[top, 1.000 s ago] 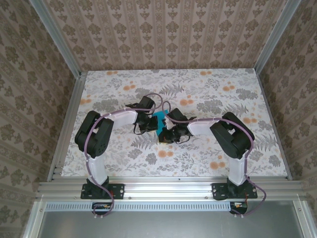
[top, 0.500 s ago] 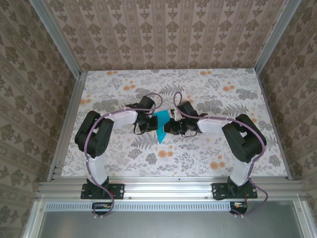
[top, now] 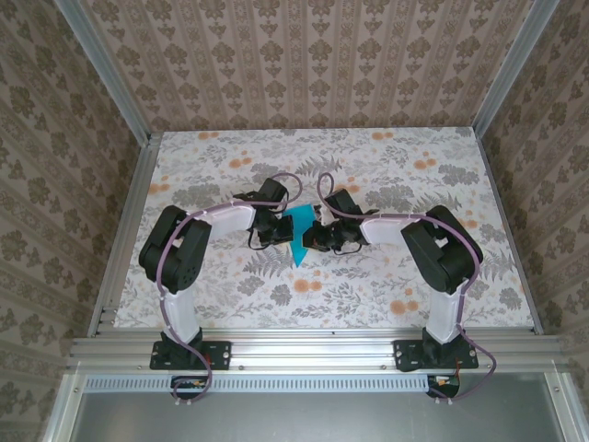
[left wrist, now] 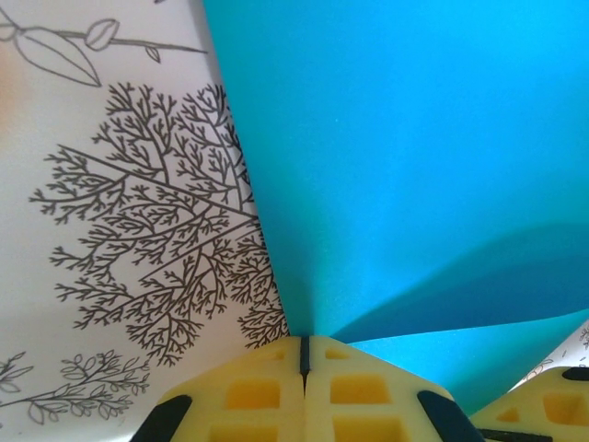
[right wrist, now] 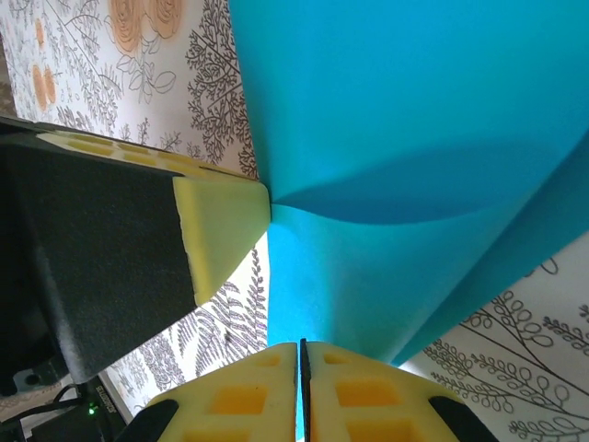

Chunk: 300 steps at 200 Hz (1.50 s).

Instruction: Fold a paper plane with a square sheet of paper (pick it up from the middle)

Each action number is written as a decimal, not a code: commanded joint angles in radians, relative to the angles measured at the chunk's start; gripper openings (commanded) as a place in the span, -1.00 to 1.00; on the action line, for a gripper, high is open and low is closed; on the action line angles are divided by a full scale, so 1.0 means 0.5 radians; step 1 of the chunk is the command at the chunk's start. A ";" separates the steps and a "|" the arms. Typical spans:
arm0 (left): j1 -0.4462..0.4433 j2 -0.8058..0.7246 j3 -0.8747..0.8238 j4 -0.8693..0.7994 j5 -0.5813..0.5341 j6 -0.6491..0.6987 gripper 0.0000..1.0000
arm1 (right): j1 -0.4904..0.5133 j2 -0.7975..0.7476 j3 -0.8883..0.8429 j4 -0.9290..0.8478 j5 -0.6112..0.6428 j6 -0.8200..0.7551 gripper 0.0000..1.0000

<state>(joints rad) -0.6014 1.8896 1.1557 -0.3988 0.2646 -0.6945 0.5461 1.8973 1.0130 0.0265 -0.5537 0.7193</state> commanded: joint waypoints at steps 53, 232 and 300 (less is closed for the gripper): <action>-0.006 0.038 0.060 0.004 -0.025 0.077 -0.81 | 0.009 0.111 0.042 -0.050 0.155 0.136 -0.78; -0.158 -0.329 -0.539 0.716 0.252 -0.378 -0.82 | 0.012 0.059 -0.123 0.051 0.286 0.448 -0.78; -0.178 -0.278 -0.711 0.856 0.291 -0.507 -0.85 | 0.006 0.075 -0.127 0.062 0.286 0.491 -0.79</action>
<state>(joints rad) -0.6861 1.7279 0.8192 0.0010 0.3981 -0.9138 0.5507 1.9285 0.9730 0.1223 -0.4656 0.9417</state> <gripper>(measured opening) 0.077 0.103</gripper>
